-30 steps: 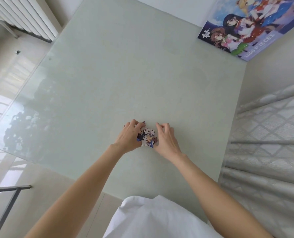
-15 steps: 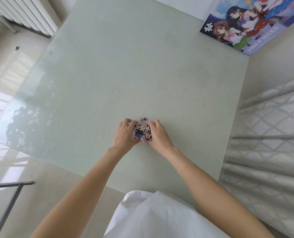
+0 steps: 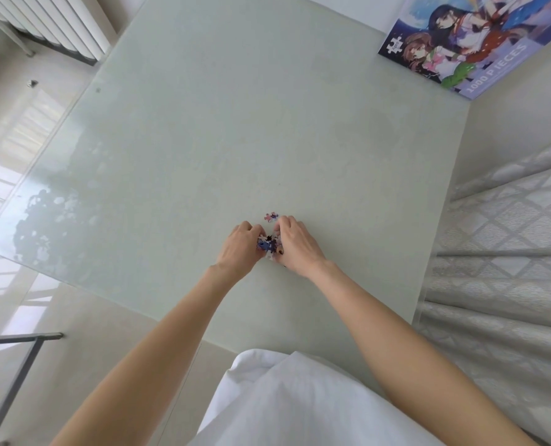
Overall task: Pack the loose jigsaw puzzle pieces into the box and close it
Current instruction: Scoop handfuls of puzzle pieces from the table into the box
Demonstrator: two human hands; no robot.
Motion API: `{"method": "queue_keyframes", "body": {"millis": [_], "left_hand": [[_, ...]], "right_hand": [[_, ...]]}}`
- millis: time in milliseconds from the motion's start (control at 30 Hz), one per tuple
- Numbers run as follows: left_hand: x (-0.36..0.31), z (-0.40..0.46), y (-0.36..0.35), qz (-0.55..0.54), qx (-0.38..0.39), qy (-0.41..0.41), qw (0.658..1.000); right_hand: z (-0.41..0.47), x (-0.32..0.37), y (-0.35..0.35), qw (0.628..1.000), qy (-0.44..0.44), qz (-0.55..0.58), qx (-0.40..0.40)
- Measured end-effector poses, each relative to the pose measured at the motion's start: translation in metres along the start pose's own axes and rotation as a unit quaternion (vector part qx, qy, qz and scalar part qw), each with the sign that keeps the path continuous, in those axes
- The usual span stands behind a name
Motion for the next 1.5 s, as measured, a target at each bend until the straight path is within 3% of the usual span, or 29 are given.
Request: {"method": "queue_keyframes", "body": {"millis": [433, 633, 800, 900, 1100, 1267, 1500], "left_hand": [[0.001, -0.009, 0.005, -0.029, -0.007, -0.024, 0.999], [0.011, -0.015, 0.009, -0.107, -0.041, -0.014, 0.993], [0.02, -0.024, 0.01, -0.201, -0.065, 0.015, 0.977], [0.006, -0.024, -0.004, -0.19, -0.022, 0.001, 0.982], [0.012, -0.026, -0.006, -0.147, -0.05, 0.036, 0.987], [0.007, -0.026, -0.006, -0.06, -0.068, 0.014, 0.996], [0.002, -0.026, -0.008, -0.038, -0.051, 0.023, 0.998]], "right_hand": [[-0.004, 0.0, -0.001, 0.999, 0.022, -0.042, 0.016], [-0.005, -0.003, 0.006, 0.999, 0.041, -0.003, 0.01], [-0.009, -0.028, 0.021, 0.992, 0.008, 0.111, -0.066], [-0.019, -0.045, 0.025, 0.983, -0.024, 0.156, -0.093], [-0.033, -0.046, 0.002, 0.988, -0.02, 0.15, -0.041], [-0.034, -0.029, -0.013, 0.993, -0.004, 0.102, -0.058], [-0.033, -0.021, -0.016, 0.997, -0.023, 0.02, -0.072]]}}
Point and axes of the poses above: each hand's wrist, its own z-axis towards the middle knuckle, its own y-axis out of the back of the hand, x = y × z, the point moved 6 cm from there along z, towards the middle knuckle, and after that the axes turned 11 degrees about x, right-handed, at the moved point
